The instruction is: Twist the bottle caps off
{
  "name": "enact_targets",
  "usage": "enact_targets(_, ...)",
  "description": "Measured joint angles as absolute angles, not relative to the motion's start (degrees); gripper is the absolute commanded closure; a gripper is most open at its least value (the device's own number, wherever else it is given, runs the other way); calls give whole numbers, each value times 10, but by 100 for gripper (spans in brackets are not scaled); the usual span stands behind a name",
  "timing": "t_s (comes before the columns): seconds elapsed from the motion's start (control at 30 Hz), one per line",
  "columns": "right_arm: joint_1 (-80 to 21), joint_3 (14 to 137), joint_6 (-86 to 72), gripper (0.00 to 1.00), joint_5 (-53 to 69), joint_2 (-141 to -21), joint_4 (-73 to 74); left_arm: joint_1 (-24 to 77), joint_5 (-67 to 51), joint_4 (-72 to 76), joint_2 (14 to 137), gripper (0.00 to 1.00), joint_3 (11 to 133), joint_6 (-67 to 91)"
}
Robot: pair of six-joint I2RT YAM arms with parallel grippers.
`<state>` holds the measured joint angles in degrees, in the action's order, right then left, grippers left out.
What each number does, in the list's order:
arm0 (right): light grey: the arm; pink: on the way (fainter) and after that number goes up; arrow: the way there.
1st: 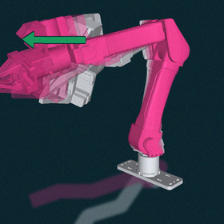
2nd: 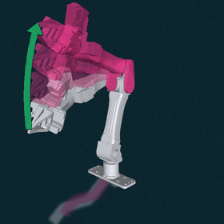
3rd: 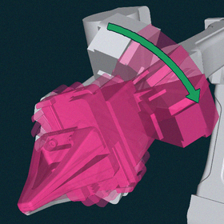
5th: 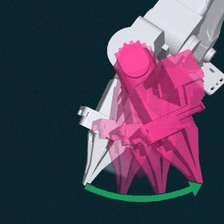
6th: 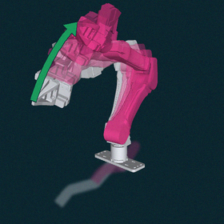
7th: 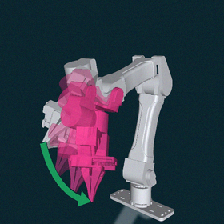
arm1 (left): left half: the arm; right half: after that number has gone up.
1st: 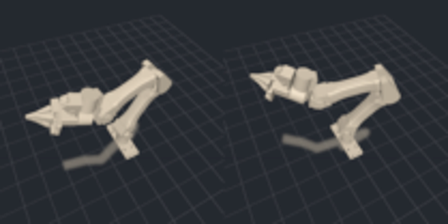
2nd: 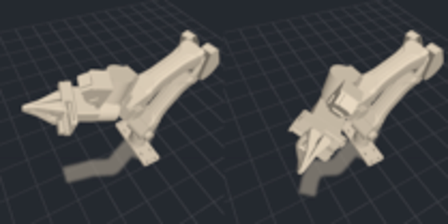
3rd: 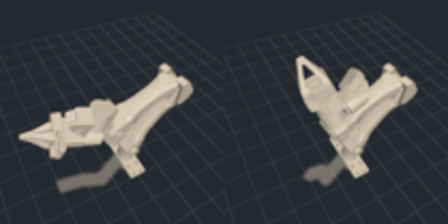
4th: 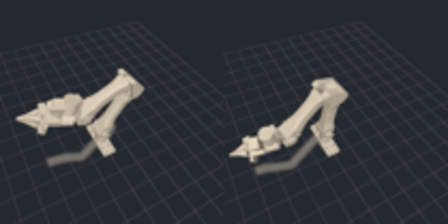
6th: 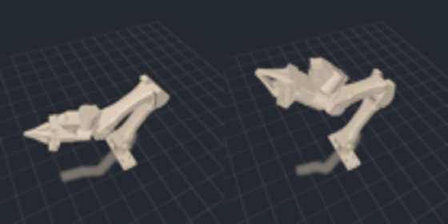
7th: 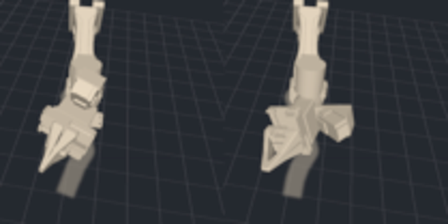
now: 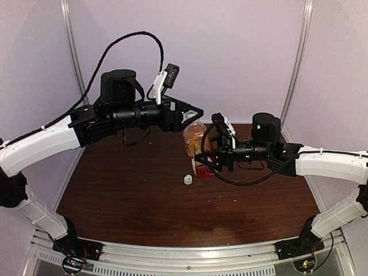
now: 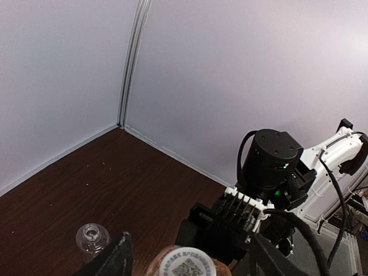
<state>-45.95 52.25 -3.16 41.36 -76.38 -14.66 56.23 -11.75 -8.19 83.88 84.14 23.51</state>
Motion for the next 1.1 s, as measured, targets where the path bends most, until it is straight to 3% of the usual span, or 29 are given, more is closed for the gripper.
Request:
enact_targets(0.3, -460, 522, -31, 67, 488, -764, -150, 519, -238, -57, 811, 19, 837, 211)
enact_targets(0.63, -461, 522, -47, 67, 576, -765, -172, 490, -448, 34, 822, 19, 820, 206)
enact_targets(0.8, -467, 522, -69, 67, 605, -776, -201, 491, -529, 83, 850, 20, 819, 207)
enact_targets(1.1, -471, 522, -87, 66, 625, -784, -221, 491, -592, 107, 884, 34, 819, 207)
